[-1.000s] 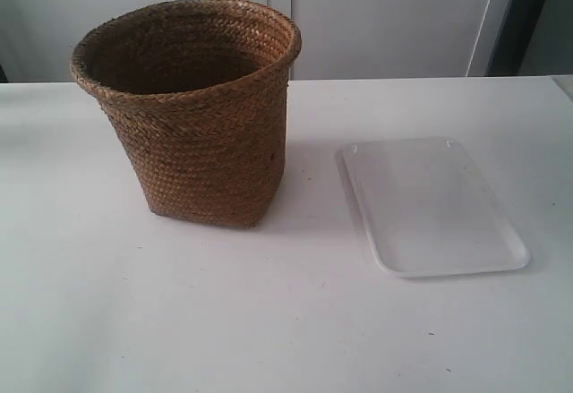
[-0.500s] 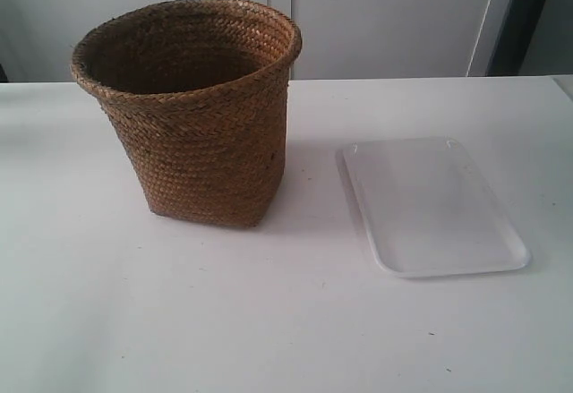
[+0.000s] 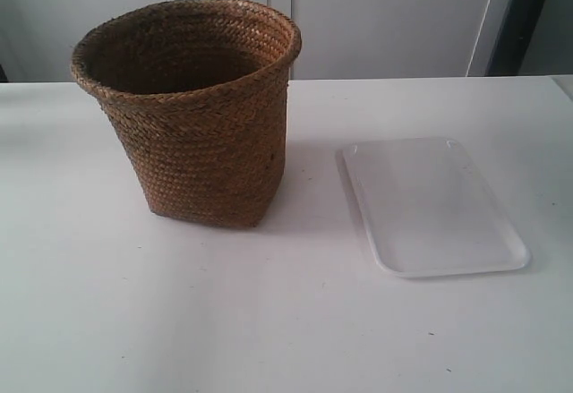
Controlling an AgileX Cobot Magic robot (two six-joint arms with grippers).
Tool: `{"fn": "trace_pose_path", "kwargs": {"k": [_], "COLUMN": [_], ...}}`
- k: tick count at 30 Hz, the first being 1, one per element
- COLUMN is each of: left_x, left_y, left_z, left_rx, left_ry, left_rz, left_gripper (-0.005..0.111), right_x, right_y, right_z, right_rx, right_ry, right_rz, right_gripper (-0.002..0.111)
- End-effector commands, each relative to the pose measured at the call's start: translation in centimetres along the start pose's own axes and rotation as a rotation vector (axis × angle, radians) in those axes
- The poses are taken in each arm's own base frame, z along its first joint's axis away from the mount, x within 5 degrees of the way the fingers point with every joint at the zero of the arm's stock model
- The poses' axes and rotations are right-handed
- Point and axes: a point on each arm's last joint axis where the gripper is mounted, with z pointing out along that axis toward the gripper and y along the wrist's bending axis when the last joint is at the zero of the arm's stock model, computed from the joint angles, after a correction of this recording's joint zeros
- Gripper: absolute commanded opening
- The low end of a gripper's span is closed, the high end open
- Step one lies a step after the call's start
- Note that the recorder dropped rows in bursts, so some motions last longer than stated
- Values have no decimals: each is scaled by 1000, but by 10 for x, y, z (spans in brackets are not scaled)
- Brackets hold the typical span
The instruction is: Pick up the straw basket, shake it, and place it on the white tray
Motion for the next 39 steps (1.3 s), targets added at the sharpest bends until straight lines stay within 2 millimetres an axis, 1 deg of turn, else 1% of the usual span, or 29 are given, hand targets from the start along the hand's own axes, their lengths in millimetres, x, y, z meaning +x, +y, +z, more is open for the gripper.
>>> {"fn": "trace_pose_path", "kwargs": {"k": [1, 2, 4, 6, 10, 13, 17, 20, 24, 27, 33, 36, 39], "left_x": [-31, -36, -40, -37, -18, -3, 12, 19, 30, 36, 49, 48, 37], "left_y": [-8, -7, -1, 7, 27, 42, 53, 58, 60, 70, 74, 75, 79], "left_z": [41, 50, 65, 79, 104, 119, 134, 146, 161, 166, 172, 171, 167], "left_rx": [149, 152, 138, 109, 24, -37, -59, -56, -8, -74, -62, -60, -72], "left_ry": [86, 84, 89, 102, 157, 194, 241, 265, 314, 314, 354, 353, 322], "left_rz": [-10, -8, -12, -22, -51, -63, -32, -64, -114, -112, -128, -131, -125], "left_gripper": [16, 21, 29, 39, 55, 61, 64, 66, 67, 67, 67, 67, 67], "right_x": [6, 7, 9, 11, 11, 11, 11, 11, 11, 12, 12, 12, 12], "right_y": [0, 0, 1, 2, 2, 2, 2, 3, 4, 5, 5, 6, 7], "right_z": [0, 0, -1, -1, -1, -1, -1, -1, -1, -1, -1, -1, -1], "right_rx": [-4, -7, -16, -29, -33, -35, -35, -39, -50, -59, -68, -79, -81], "right_ry": [66, 77, 98, 113, 118, 118, 118, 120, 123, 126, 127, 131, 131], "right_rz": [-65, -60, -40, -34, -35, -35, -35, -35, -34, -34, -32, -31, -31], "right_gripper": [4, 4, 4, 4, 4, 4, 4, 4, 4, 4, 4, 4, 4]}}
